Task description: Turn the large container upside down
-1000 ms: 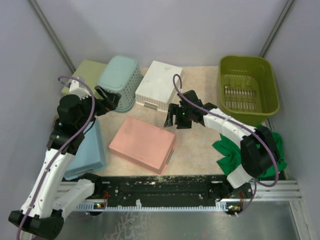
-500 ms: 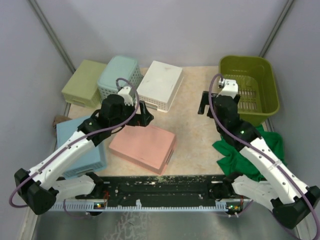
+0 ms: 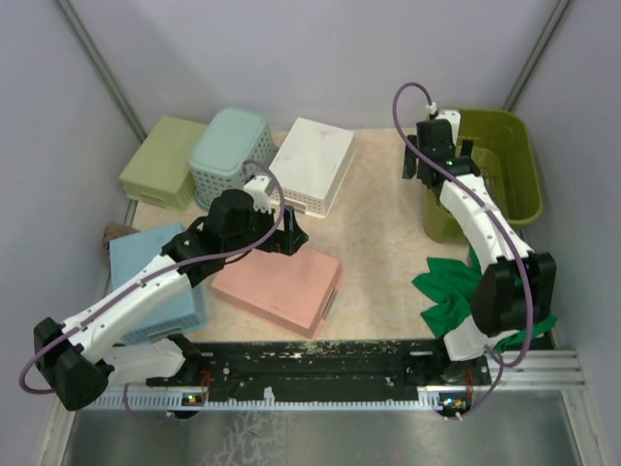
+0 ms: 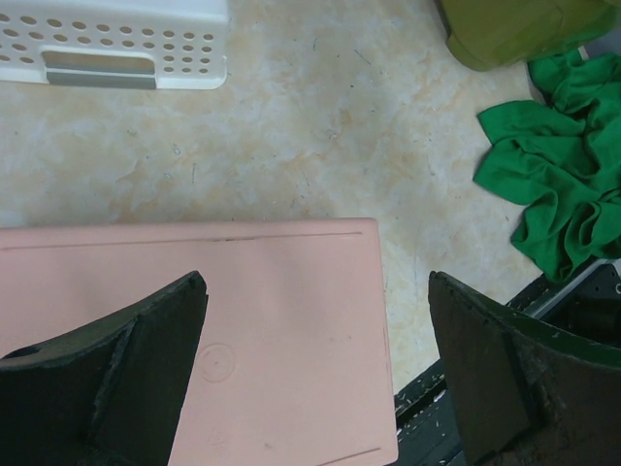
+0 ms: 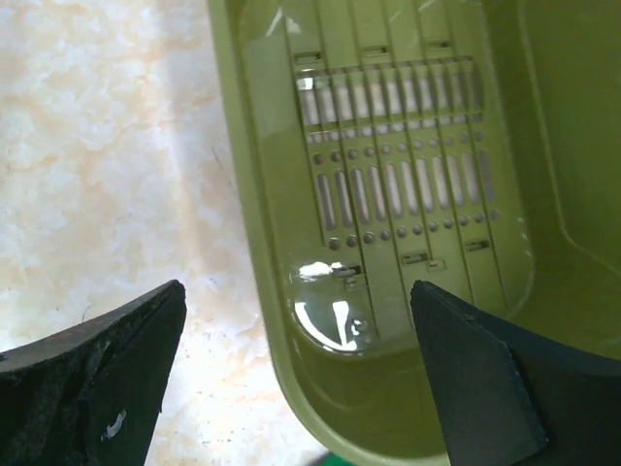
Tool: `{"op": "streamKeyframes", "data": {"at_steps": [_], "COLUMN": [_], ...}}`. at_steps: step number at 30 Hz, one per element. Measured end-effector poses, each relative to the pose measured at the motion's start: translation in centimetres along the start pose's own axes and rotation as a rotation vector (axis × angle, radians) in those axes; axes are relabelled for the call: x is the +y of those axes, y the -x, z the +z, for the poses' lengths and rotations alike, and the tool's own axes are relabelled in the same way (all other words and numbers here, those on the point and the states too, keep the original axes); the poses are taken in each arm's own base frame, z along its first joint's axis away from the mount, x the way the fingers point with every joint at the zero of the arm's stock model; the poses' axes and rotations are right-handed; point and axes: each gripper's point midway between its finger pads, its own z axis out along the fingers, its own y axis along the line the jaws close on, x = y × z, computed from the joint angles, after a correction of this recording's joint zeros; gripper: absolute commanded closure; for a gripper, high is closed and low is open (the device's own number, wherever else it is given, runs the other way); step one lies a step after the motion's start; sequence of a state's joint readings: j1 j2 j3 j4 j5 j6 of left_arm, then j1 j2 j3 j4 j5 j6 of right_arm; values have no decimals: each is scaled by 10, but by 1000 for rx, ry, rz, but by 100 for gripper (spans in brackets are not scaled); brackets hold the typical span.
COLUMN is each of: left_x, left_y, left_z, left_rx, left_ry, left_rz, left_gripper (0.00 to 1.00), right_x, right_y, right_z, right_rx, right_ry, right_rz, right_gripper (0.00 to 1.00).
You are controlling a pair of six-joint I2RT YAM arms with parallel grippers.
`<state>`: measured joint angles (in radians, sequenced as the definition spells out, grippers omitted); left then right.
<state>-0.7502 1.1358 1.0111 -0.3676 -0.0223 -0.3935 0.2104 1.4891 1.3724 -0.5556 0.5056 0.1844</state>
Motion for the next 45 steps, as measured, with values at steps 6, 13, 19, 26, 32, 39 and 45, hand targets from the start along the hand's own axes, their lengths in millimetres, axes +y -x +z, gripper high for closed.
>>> {"op": "streamKeyframes", "data": {"at_steps": [6, 13, 19, 26, 32, 39, 45], "left_x": [9, 16, 16, 23, 30, 34, 34], "left_y": [-20, -38, -39, -39, -37, -24, -9], "left_z": [5, 8, 8, 8, 8, -1, -16], "left_rx": [39, 83, 84, 84, 72, 18, -52], "left_ry": [17, 28, 29, 59, 96, 126, 134], "left_rz": [10, 11, 17, 37, 48, 48, 42], "left_gripper": [0, 0, 0, 0, 0, 0, 0], "right_x": [23, 36, 55, 70, 93, 133, 136], "right_y": [-1, -13, -18, -1, 55, 74, 72], "right_z": [43, 76, 93, 68, -19, -105, -98], "right_rx": [103, 180, 211, 192, 70, 10, 52], "right_ry": [45, 106, 154, 280, 579, 1037, 1275], "right_rz": [-38, -33, -4, 72, 259, 524, 789], "right_gripper": [13, 53, 100, 100, 100, 100, 100]}}
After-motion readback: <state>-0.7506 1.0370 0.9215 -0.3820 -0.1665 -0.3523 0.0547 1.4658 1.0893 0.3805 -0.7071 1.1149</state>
